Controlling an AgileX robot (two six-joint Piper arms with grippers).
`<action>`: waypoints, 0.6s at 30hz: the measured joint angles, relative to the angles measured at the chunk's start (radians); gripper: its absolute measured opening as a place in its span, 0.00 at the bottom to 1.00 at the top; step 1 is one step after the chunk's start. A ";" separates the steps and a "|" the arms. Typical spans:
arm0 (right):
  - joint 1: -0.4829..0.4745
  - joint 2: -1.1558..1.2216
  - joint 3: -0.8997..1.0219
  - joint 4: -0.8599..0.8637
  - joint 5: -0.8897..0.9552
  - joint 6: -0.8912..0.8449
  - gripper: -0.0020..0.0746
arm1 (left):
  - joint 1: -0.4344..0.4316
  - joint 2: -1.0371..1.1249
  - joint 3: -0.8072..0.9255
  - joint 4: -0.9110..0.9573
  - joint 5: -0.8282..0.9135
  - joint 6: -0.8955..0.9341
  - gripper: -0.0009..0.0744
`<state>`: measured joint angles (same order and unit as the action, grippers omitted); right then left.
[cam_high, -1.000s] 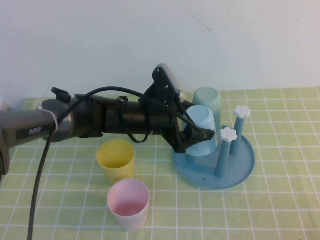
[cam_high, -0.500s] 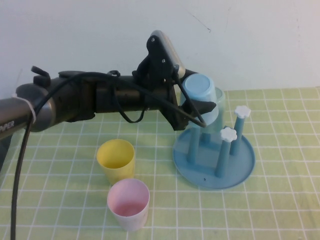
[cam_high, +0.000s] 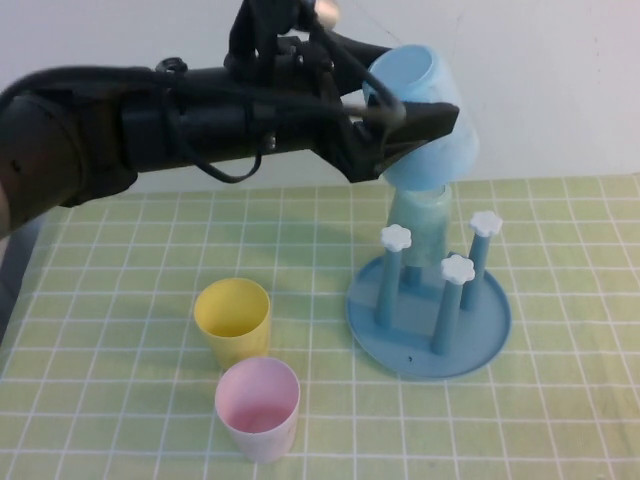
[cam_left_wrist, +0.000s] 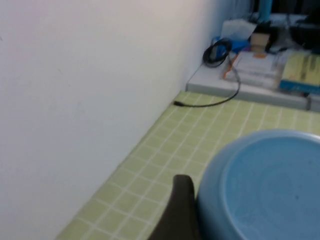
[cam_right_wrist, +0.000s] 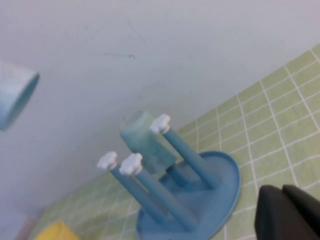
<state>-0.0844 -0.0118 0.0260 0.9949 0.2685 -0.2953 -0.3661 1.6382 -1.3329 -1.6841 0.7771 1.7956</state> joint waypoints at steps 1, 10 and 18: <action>0.000 0.000 0.000 0.000 0.015 -0.058 0.02 | 0.000 -0.009 0.000 0.000 0.013 -0.044 0.78; 0.000 0.197 -0.305 0.000 0.099 -0.833 0.03 | -0.016 -0.017 0.000 0.009 0.304 -0.543 0.78; 0.000 0.499 -0.476 0.079 0.240 -1.356 0.52 | -0.099 0.053 -0.002 0.017 0.401 -0.792 0.78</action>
<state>-0.0844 0.4875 -0.4502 1.0743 0.5082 -1.6514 -0.4654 1.6912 -1.3344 -1.6675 1.1784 1.0036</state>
